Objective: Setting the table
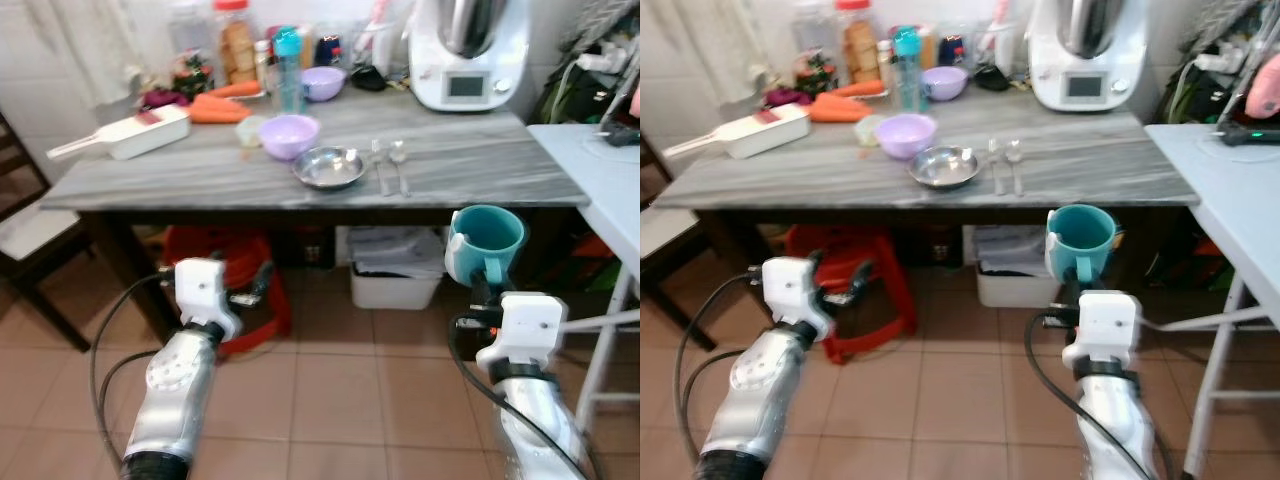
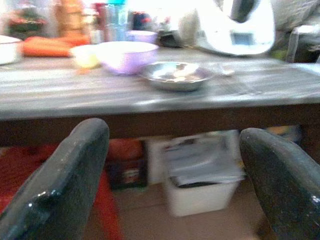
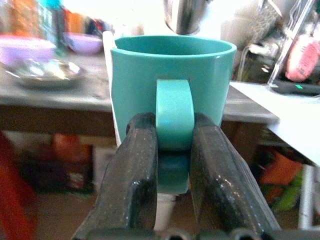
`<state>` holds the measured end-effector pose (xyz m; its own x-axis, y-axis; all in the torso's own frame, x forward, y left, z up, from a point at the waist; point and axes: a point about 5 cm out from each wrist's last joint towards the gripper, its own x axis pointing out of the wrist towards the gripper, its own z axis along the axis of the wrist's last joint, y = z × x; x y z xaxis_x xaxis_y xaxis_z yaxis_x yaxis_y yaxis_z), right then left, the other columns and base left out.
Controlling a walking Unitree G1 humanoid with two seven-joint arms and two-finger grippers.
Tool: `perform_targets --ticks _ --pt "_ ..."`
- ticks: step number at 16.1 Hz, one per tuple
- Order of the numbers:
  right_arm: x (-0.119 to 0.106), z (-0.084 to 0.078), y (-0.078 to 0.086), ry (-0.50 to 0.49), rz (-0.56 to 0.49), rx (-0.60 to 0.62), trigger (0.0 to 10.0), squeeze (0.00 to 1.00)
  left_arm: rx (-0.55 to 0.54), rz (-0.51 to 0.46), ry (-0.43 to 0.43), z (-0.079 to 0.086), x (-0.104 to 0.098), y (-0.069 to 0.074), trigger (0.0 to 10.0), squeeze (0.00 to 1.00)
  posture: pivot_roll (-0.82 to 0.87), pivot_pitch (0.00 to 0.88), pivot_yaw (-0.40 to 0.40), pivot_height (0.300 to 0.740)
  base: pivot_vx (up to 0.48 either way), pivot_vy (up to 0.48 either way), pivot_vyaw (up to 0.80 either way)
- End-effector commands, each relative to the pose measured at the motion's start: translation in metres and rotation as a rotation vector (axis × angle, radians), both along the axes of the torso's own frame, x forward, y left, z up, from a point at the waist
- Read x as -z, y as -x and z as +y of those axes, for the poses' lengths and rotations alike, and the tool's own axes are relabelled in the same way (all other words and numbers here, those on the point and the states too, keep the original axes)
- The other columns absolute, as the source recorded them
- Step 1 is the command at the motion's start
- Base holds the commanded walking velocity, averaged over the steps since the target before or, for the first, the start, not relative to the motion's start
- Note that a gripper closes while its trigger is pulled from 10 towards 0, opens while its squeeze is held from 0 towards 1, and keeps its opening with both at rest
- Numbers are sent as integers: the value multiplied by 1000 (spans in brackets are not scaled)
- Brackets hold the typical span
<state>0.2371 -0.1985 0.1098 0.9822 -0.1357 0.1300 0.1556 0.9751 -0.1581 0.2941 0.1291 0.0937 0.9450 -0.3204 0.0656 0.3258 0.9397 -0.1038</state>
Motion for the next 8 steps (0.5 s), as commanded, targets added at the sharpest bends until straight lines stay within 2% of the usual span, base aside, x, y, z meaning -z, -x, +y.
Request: perform_targets --ticks 1,3,8 --pt "-11 8 -5 -14 -54 -24 10000 0 -25 -1 -24 13 -1 -1 10000 0 -47 0 45 740 371 0 800" --pt "-11 9 -5 -18 -53 -21 10000 0 -19 1 -22 11 -1 0 10000 0 -48 0 47 740 371 0 478" --pt "-11 10 -6 -23 -54 -23 10000 0 -4 3 -16 8 0 0 10000 0 -45 0 47 740 372 0 0"
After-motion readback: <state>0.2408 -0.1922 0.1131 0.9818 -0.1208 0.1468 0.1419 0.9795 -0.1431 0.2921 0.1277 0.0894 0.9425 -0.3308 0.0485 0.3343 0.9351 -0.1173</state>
